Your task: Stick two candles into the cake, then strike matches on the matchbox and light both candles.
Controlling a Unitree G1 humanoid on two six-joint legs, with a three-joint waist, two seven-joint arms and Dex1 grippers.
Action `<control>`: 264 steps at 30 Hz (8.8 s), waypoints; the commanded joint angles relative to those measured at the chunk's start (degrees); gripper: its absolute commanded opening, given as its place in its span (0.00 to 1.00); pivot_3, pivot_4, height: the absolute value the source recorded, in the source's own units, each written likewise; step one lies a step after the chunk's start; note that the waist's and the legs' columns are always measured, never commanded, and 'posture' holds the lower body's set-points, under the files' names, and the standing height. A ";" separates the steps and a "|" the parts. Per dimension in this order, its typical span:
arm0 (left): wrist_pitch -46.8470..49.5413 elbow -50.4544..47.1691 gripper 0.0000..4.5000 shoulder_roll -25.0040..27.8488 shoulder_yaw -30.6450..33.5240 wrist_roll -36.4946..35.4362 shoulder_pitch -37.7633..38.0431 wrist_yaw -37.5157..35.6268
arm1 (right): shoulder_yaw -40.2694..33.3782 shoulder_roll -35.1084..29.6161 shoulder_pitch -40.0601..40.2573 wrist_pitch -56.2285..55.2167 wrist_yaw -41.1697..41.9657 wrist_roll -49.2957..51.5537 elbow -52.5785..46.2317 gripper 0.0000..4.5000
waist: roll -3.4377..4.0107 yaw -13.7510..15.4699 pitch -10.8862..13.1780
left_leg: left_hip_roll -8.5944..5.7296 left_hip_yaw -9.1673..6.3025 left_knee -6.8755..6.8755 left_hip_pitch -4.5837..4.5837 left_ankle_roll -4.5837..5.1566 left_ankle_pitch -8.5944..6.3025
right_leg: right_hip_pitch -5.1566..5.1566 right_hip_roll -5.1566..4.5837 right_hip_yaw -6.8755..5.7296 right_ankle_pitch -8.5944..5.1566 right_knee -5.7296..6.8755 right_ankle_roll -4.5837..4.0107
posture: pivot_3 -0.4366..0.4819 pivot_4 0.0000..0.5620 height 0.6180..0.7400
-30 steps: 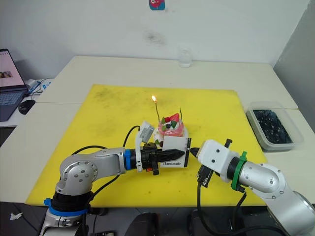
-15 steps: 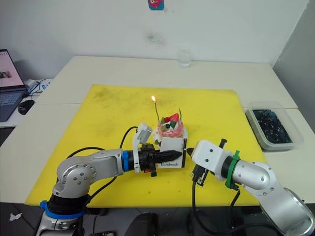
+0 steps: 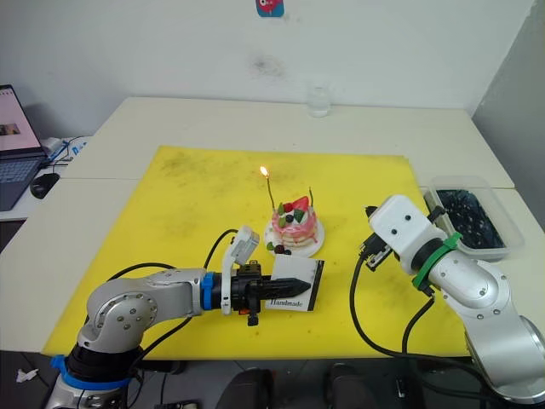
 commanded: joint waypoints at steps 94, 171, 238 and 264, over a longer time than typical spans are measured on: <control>2.48 -2.79 0.00 1.73 -2.17 -3.89 -1.23 -5.15 | 9.34 -3.22 -2.29 2.67 -0.08 6.67 -1.53 0.00 | -0.01 -0.01 0.01 | 0.00 0.02 0.01 -0.06 0.01 0.00 | 0.01 -0.04 0.02 0.00 -0.06 0.01 | 0.48 0.27 1.00; -2.85 0.56 0.00 -2.80 3.24 1.15 -4.97 5.59 | 12.47 -7.11 -3.25 2.21 1.91 10.80 -3.25 0.00 | -0.03 0.05 0.02 | 0.01 0.02 0.00 -0.06 0.00 0.00 | 0.00 -0.11 0.02 -0.01 -0.06 -0.01 | 0.48 0.27 1.00; -1.06 -0.15 0.00 -5.65 3.78 0.63 -5.20 7.06 | 20.07 -4.64 -8.15 1.66 3.30 1.91 0.17 0.00 | -0.03 0.00 0.02 | -0.01 0.01 0.00 -0.06 0.00 0.00 | 0.00 -0.05 0.00 -0.01 -0.06 0.00 | 0.48 0.27 1.00; 0.88 -2.91 0.00 6.03 12.56 -7.21 -7.73 2.24 | 7.64 -11.57 -1.12 -5.31 17.00 5.68 -1.22 0.00 | -0.07 -0.10 0.05 | 0.06 -0.06 -0.01 -0.03 -0.02 0.01 | 0.01 -0.07 -0.06 -0.03 -0.02 0.03 | 0.48 0.27 1.00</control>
